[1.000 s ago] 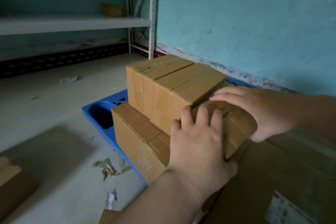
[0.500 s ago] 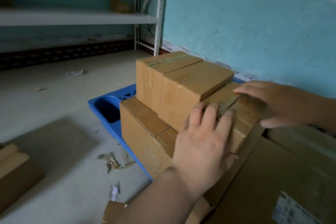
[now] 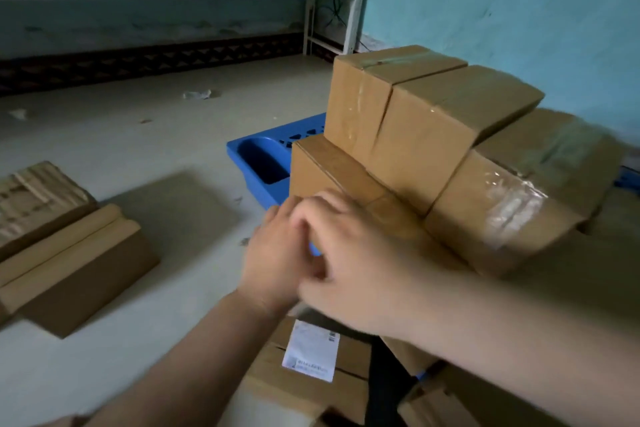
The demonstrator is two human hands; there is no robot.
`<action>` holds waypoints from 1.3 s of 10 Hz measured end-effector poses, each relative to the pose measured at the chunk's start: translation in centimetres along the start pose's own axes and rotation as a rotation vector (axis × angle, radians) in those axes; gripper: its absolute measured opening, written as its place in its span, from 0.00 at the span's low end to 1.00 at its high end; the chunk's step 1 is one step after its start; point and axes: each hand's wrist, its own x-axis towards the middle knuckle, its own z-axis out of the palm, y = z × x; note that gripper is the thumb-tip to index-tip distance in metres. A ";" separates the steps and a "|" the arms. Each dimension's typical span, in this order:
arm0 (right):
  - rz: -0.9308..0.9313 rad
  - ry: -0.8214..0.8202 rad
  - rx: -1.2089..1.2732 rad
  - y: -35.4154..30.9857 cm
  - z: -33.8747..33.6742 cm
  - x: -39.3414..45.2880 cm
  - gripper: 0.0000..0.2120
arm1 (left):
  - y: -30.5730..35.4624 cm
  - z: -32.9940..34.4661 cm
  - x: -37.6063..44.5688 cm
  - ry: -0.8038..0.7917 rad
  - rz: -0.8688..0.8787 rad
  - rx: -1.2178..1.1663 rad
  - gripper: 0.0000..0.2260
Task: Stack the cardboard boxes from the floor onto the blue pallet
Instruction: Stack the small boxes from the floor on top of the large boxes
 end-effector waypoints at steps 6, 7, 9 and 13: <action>0.429 -0.439 -0.092 8.4 20.4 4.0 0.37 | -9.0 11.0 -5.9 -0.822 -0.072 0.197 0.49; 0.347 -0.380 -0.207 7.7 20.9 4.1 0.33 | -10.4 11.0 -6.6 -0.748 0.080 0.360 0.50; 0.134 -0.036 -0.310 5.1 19.6 6.0 0.31 | -13.0 6.9 -7.5 -0.445 0.041 0.413 0.27; -0.330 0.064 -0.394 -8.6 -10.4 9.1 0.57 | -5.1 -24.3 0.4 -0.204 -0.269 0.431 0.49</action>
